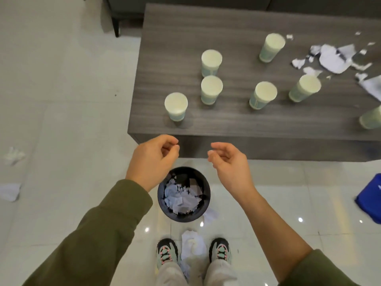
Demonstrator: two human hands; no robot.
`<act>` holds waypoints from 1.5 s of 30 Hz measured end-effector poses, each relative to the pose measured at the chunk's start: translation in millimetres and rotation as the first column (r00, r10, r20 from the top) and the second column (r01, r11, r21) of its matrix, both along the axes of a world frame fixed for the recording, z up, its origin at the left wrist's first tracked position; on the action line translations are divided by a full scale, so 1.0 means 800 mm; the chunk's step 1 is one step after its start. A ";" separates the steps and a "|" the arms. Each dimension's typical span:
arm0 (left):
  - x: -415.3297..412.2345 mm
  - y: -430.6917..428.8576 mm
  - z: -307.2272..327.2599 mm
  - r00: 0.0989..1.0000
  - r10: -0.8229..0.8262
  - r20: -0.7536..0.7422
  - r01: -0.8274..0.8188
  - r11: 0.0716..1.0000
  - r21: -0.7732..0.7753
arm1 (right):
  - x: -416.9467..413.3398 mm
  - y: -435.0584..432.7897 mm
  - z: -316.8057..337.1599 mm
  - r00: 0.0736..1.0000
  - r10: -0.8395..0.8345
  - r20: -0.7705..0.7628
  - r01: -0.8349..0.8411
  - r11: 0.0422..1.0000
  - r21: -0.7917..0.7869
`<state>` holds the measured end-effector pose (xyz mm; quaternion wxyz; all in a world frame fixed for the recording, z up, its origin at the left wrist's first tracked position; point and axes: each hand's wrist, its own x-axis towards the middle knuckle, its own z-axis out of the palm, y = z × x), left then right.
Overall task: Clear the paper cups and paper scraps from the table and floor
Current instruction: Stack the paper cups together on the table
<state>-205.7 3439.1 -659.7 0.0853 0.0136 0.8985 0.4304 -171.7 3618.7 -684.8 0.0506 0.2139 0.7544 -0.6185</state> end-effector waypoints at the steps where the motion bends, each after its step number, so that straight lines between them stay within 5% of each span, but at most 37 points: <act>1: -0.006 0.001 0.017 1.000 -0.006 -0.015 0.006 1.000 0.001 | -0.006 0.000 0.016 1.000 -0.004 -0.018 0.004 1.000 0.001; 18: -0.095 0.020 0.183 0.994 -0.027 -0.103 0.020 0.997 -0.072 | -0.083 0.017 0.202 0.982 -0.052 -0.180 0.063 0.997 0.055; 45: -0.165 0.217 0.199 0.964 0.242 -0.109 -0.241 0.970 0.016 | -0.184 0.227 0.201 0.967 0.158 -0.202 -0.151 0.987 0.048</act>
